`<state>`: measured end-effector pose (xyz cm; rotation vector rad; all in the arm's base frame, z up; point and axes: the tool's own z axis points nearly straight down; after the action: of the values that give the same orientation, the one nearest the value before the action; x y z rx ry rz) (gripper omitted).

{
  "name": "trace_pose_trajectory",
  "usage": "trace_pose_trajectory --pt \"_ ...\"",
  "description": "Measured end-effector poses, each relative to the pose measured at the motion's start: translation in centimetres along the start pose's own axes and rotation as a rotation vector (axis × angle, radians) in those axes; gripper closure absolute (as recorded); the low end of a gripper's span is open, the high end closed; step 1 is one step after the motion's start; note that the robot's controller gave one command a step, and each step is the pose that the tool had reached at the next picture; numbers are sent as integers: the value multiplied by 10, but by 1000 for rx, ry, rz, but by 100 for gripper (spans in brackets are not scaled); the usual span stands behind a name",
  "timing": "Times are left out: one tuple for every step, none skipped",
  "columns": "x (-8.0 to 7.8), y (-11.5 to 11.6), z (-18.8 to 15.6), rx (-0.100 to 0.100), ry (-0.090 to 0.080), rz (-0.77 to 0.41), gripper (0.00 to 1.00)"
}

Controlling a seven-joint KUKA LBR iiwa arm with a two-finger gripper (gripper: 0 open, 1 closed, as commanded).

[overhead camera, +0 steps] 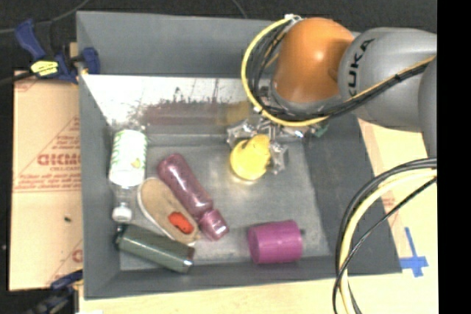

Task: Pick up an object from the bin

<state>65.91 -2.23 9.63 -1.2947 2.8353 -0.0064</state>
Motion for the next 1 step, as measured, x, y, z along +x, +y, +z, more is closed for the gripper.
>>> trace_pose_trajectory --pt "-4 -5 -44 15 -11 4 100"
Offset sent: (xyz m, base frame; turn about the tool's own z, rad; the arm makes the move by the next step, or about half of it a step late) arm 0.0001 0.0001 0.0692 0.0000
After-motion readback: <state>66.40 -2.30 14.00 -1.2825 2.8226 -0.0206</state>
